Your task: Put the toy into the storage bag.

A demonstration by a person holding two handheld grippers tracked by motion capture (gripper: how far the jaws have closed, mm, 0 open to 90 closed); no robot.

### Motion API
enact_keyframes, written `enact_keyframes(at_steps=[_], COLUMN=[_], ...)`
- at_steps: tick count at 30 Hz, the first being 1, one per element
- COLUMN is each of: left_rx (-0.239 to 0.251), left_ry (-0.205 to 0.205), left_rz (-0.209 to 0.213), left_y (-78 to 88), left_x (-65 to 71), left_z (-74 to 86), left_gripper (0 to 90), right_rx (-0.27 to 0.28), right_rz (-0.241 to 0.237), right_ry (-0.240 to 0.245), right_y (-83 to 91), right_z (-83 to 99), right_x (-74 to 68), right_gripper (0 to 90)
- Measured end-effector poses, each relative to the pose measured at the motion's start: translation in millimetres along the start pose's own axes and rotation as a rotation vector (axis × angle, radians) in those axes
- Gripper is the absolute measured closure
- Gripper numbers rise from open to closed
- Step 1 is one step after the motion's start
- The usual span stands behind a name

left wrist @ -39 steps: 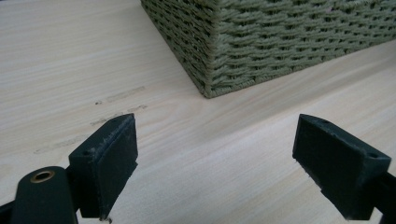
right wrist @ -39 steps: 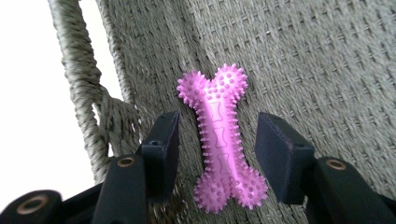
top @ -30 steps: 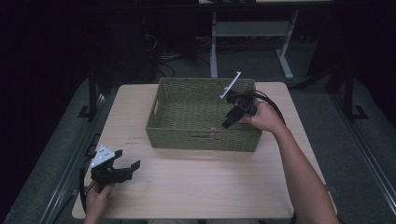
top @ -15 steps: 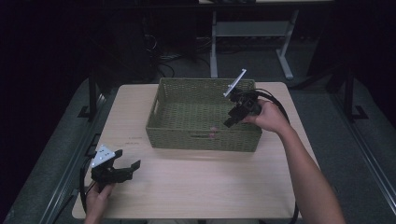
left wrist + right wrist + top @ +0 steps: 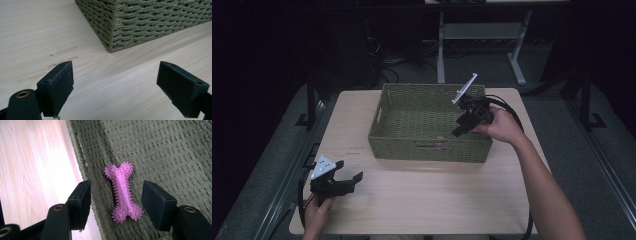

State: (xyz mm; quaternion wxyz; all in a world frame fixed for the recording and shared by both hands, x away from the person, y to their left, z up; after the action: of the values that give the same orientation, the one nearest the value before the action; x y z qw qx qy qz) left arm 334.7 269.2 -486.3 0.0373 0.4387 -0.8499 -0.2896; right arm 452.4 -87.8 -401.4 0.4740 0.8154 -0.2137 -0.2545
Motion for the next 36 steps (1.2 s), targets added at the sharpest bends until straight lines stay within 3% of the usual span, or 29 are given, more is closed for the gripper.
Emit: enact_keyframes(at_steps=[23, 36], left_rx=[-0.004, -0.008], left_ry=[-0.002, -0.007], left_rz=[-0.001, 0.001], left_y=[0.1, -0.7], left_x=[0.9, 2.0], left_z=[0.1, 0.1], left_gripper=[13.4, 13.4], right_rx=[0.042, 0.067], right_rz=[-0.001, -0.006], right_ry=[0.000, -0.004], right_y=[17.6, 25.6], right_z=[21.3, 43.1], right_x=[-9.7, -17.3], right_gripper=[36.5, 34.4])
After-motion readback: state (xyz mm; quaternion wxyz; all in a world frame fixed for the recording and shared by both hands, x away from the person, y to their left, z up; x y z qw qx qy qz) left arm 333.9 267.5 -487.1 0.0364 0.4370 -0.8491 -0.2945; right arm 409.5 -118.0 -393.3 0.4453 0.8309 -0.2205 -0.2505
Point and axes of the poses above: each handheld gripper's, and its own axes: y roughly backward along the jaws, z roughly out of its underside, x roughly to its right, the point moved 9 cm from there along -y, roughly forward along the jaws, and after that the axes turned 15 degrees about -y, right-handed, at the moved point
